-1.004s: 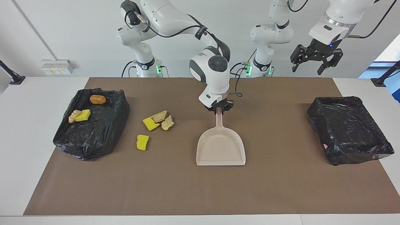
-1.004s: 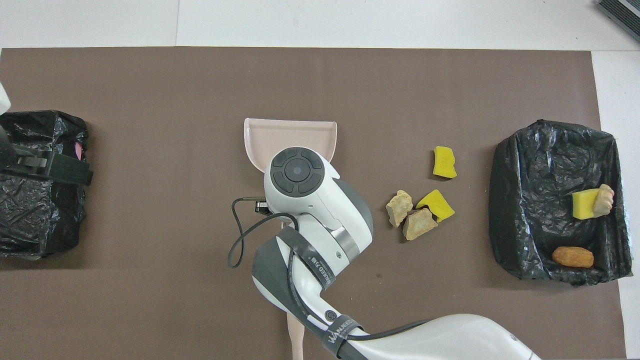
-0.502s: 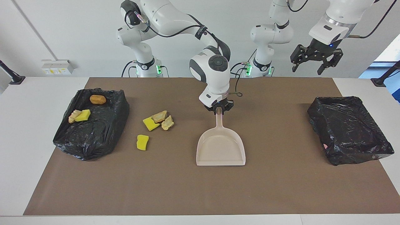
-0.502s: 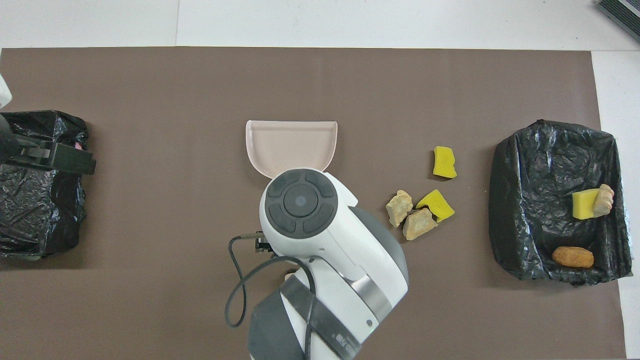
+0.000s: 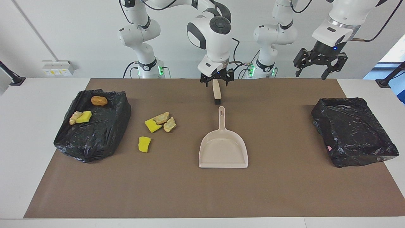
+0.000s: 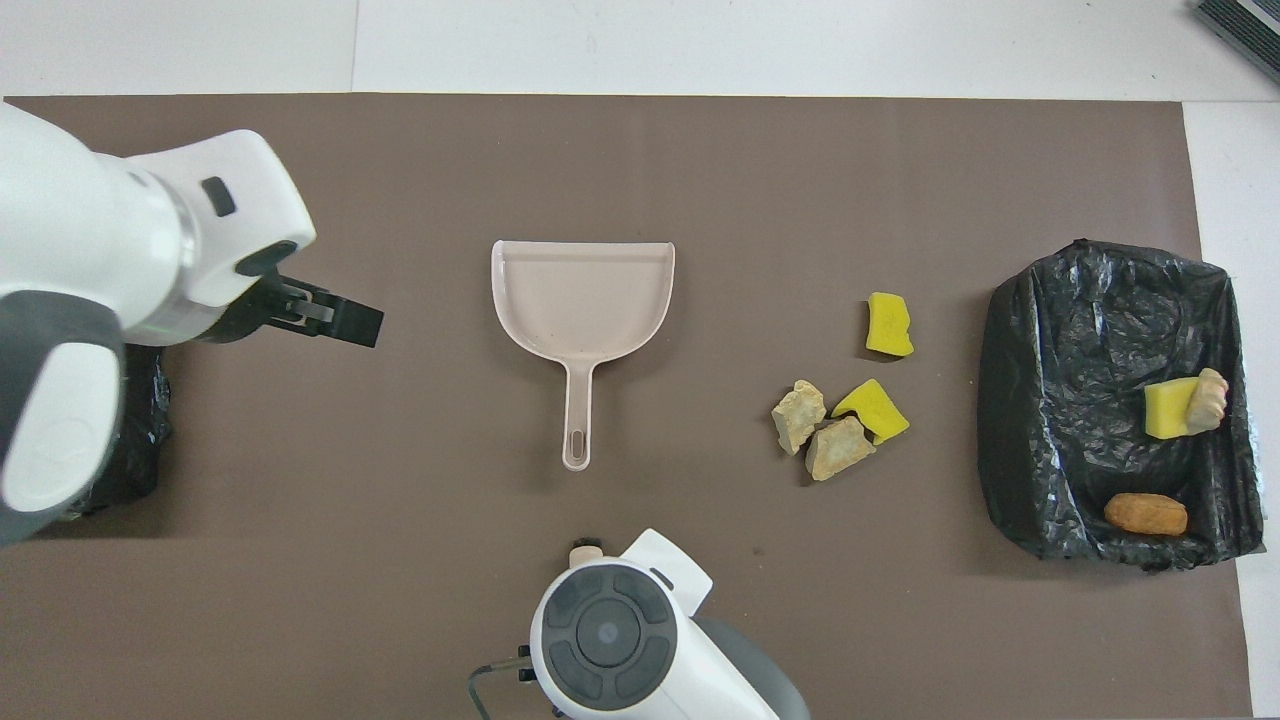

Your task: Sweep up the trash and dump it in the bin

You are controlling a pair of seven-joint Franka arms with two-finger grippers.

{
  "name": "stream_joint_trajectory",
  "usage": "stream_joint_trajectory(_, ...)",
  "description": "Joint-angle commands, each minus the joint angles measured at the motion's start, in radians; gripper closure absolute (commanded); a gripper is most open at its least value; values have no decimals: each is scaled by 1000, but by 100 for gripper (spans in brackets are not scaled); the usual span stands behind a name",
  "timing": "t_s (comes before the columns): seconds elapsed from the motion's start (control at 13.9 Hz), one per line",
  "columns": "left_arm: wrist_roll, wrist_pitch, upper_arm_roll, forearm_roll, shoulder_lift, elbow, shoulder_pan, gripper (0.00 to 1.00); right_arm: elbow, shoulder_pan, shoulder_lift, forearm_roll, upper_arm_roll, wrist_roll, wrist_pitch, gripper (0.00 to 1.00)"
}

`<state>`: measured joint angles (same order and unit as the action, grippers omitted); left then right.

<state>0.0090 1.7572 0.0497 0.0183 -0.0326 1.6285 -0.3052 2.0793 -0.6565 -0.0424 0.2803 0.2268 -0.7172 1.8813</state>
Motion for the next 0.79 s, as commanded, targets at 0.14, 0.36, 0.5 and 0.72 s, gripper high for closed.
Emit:
stream_joint_trajectory(0.14, -116, 128, -16, -4, -27, 109, -121, 0, 244, -97, -91, 77, -4, 15, 203, 0)
stream_joint_trajectory(0.36, -210, 218, -16, -5, -95, 151, -193, 0, 317, -159, -80, 106, -4, -10, 314, 0)
stream_joint_trajectory(0.5, -288, 289, -18, -5, -147, 175, -238, 0, 337, -191, -73, 106, -4, -25, 349, 0)
stream_joint_trajectory(0.72, -359, 405, -18, -5, -194, 218, -256, 0, 352, -213, -53, 106, -4, -54, 392, 2)
